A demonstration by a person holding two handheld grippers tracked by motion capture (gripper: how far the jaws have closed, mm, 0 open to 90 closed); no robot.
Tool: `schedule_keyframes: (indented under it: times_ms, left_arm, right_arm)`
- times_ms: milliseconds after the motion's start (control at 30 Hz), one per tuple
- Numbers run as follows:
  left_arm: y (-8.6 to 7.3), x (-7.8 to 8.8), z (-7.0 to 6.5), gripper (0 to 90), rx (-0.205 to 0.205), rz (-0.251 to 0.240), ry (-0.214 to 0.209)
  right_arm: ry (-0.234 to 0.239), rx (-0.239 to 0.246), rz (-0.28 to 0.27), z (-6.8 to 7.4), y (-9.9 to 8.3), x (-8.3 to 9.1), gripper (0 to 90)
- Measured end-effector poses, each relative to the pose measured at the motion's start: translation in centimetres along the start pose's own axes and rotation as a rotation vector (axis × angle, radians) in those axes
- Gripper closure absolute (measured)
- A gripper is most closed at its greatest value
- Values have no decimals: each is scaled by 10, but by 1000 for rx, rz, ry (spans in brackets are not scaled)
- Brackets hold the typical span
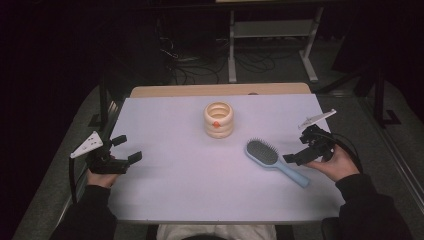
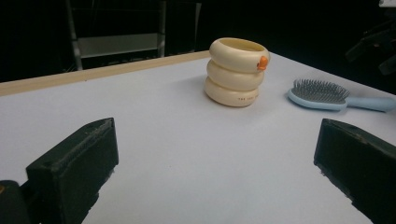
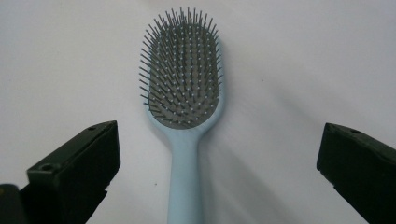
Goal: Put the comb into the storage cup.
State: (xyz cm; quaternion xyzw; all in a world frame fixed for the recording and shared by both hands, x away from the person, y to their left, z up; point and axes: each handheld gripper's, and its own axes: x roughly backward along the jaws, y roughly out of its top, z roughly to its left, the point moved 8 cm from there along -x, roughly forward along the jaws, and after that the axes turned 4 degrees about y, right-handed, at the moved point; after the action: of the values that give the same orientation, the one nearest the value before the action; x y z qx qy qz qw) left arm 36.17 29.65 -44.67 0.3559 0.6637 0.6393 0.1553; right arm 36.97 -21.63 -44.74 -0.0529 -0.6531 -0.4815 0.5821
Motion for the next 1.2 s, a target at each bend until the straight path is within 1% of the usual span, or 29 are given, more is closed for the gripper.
schedule_keyframes:
  times_ms: [233,367,467,800,900,967,1100,1167,1200]
  left_arm:
    - [0,0,0,0,1,0,0]
    - [0,0,0,0,1,0,-1]
    - [0,0,0,0,1,-1,-1]
    - [0,0,0,0,2,-3,-2]
    - [0,0,0,0,4,-4,-1]
    - [1,0,0,0,5,-5,0]
    - [1,0,0,0,7,-7,2]
    - [1,0,1,0,8,-8,4]
    - [1,0,1,0,8,-8,3]
  right_arm:
    - [3,-1,22,0,0,-8,0]
    - [4,5,47,1,-1,-15,0]
    - [21,13,59,3,-1,-21,0]
    - [44,20,100,7,-7,-38,0]
    - [54,20,106,8,-9,-41,42]
    - [67,24,109,9,-11,-42,109]
    - [67,31,108,10,-14,-45,135]
    - [53,42,111,10,-16,-46,172]
    - [55,43,106,11,-17,-46,201]
